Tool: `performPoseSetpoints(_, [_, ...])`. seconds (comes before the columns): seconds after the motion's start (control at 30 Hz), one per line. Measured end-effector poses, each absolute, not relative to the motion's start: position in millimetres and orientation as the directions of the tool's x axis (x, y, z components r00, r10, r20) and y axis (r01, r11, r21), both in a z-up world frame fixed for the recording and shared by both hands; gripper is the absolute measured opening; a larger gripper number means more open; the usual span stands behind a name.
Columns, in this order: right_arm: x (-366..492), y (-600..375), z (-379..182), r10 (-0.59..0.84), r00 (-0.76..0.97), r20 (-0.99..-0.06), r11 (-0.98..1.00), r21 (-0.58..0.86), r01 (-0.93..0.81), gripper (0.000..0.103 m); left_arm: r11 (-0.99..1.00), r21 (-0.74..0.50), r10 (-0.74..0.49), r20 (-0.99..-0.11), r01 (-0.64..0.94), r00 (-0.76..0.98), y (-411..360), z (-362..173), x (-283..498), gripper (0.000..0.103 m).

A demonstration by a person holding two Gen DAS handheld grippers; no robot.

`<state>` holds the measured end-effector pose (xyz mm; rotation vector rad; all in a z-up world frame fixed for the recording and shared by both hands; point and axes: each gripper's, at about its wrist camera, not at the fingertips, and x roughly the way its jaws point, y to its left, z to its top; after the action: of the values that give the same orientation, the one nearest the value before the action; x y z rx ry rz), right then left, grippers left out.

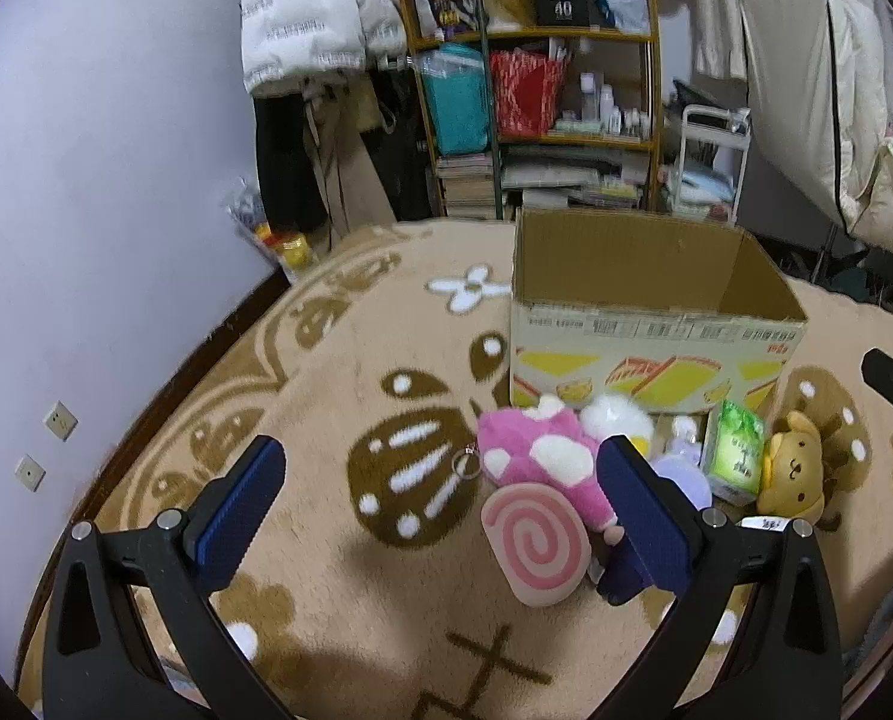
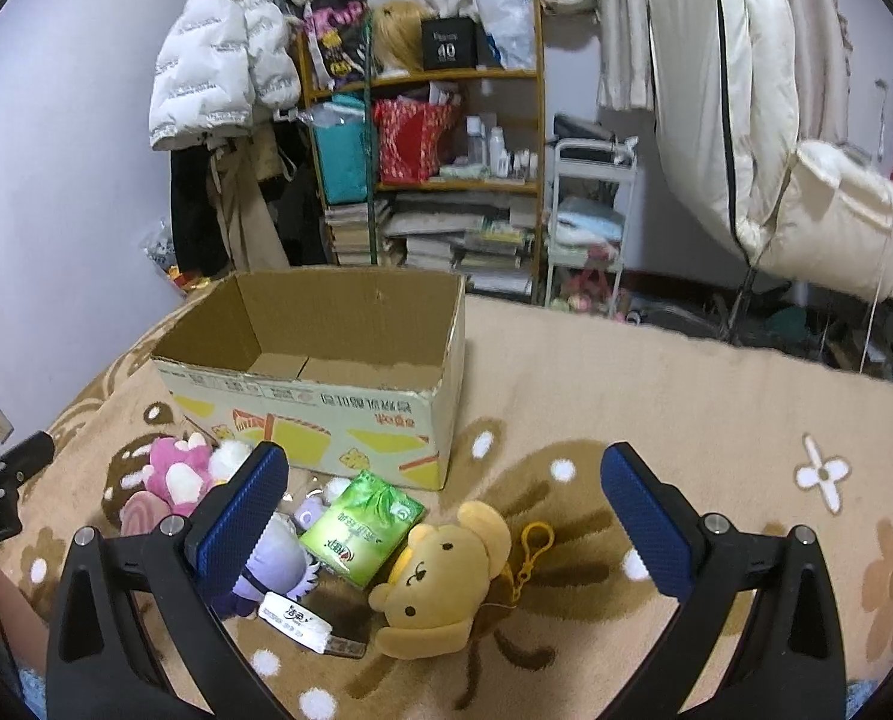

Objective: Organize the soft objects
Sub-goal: 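Lower the right gripper onto the yellow plush dog while the left gripper lowers onto the swirl cushion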

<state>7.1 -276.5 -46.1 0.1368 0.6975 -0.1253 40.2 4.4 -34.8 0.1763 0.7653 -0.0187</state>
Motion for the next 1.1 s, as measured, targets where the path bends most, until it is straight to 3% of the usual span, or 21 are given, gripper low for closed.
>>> performPoseSetpoints(0.27, [30.1, -292.5, -66.9, -0.014, 0.662, -0.749, 0.970, 0.151, 0.191, 0.103, 0.990, 0.106, 0.024, -0.787, 0.097, 0.616, 2.9, -57.0, 65.9, 0.103])
performPoseSetpoints(0.6, [52.6, -297.8, -86.0, 0.014, 0.603, -0.797, 0.964, 0.171, 0.205, 0.103, 0.984, 0.120, 0.037, -0.863, 0.134, 0.504, -9.0, -86.9, 86.4, 0.103])
performPoseSetpoints(0.77, [60.3, -307.2, -105.5, 0.070, 0.542, -0.838, 0.946, 0.228, 0.231, 0.095, 0.978, 0.155, 0.080, -0.895, 0.138, 0.439, -13.7, -105.0, 96.6, 0.103])
performPoseSetpoints(0.93, [65.5, -318.0, -133.2, 0.137, 0.448, -0.883, 0.916, 0.285, 0.282, 0.075, 0.982, 0.137, 0.081, -0.927, 0.130, 0.366, -9.6, -123.8, 106.7, 0.103])
performPoseSetpoints(1.1, [69.0, -317.9, -150.6, 0.160, 0.379, -0.911, 0.910, 0.286, 0.302, 0.074, 0.990, 0.079, 0.036, -0.943, 0.116, 0.330, -5.3, -130.0, 110.5, 0.096])
